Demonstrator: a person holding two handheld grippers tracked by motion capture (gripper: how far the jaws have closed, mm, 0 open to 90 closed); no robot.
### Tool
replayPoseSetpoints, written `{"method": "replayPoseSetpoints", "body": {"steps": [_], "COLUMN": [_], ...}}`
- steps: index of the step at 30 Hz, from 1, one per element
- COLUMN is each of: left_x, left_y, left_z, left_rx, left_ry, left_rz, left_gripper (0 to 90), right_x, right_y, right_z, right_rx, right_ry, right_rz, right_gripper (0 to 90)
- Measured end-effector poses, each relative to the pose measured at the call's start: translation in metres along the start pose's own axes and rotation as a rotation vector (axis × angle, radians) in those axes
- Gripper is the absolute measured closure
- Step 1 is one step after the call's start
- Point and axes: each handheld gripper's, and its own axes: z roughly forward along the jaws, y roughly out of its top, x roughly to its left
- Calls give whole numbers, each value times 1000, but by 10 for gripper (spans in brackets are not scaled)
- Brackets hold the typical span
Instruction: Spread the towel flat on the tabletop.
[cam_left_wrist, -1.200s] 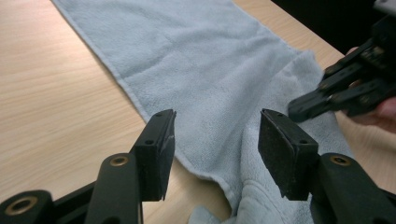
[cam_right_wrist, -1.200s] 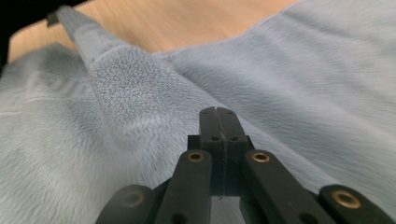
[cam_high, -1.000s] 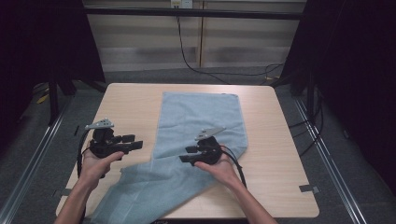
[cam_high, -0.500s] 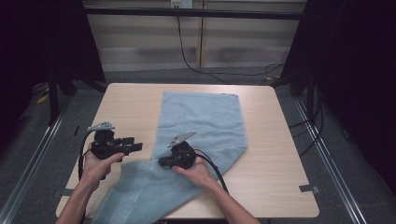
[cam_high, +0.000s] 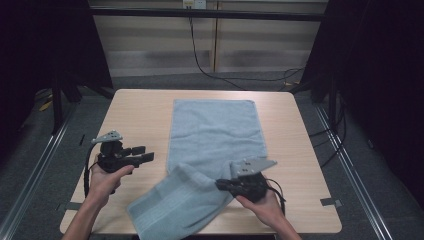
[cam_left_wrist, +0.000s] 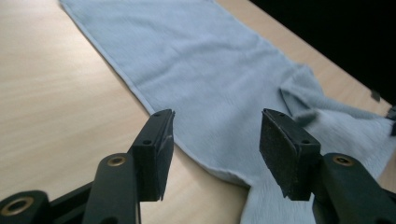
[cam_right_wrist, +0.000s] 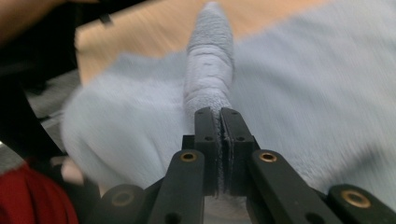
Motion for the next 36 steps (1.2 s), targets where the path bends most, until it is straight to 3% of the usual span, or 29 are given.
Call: {"method": "replayPoseSetpoints", "body": {"steps": [3,6,8,11,12,13,14,16,17,19,22,26,28,31,34,36], "left_x": [-15,-31,-43,-58,-62,-65,-65,-62,-60,-56,-37,-10,-1,-1,-6,-7], "left_y": [-22,-47,-59,-68,-68,-69,-69,-68,-67,-63,-53,-34,-25,-19,-21,-22], "left_z": [16,30,37,46,48,48,49,50,51,51,53,48,40,25,18,20], "left_rx": [113,212,251,288,290,288,283,288,280,263,228,119,46,-25,-28,-19], "left_ry": [-18,-66,-95,-97,-83,-51,-47,-63,-69,-9,43,86,70,19,0,-11], "left_rz": [46,75,98,174,204,238,256,252,253,262,201,112,57,43,57,59], "left_gripper": [441,423,400,364,392,504,601,787,813,843,851,852,853,853,852,852], "right_x": [-5,-10,-11,-11,-11,-12,-12,-14,-15,-20,-29,-44,-53,-64,-62,-59], "right_y": [-33,-56,-64,-61,-59,-57,-56,-53,-52,-49,-43,-28,-20,-12,-4,7], "right_z": [-12,-18,-18,-16,-13,-10,-8,-3,-1,3,13,30,38,42,35,31], "right_rx": [63,116,132,139,145,147,148,146,145,138,129,117,105,81,54,32], "right_ry": [-47,-78,-82,-95,-101,-106,-108,-112,-117,-114,-127,-193,-232,-254,-206,-189], "right_rz": [52,93,110,103,103,91,92,88,99,100,110,102,108,136,146,138], "right_gripper": [863,860,859,858,857,855,855,854,854,848,847,847,847,830,652,595]}}
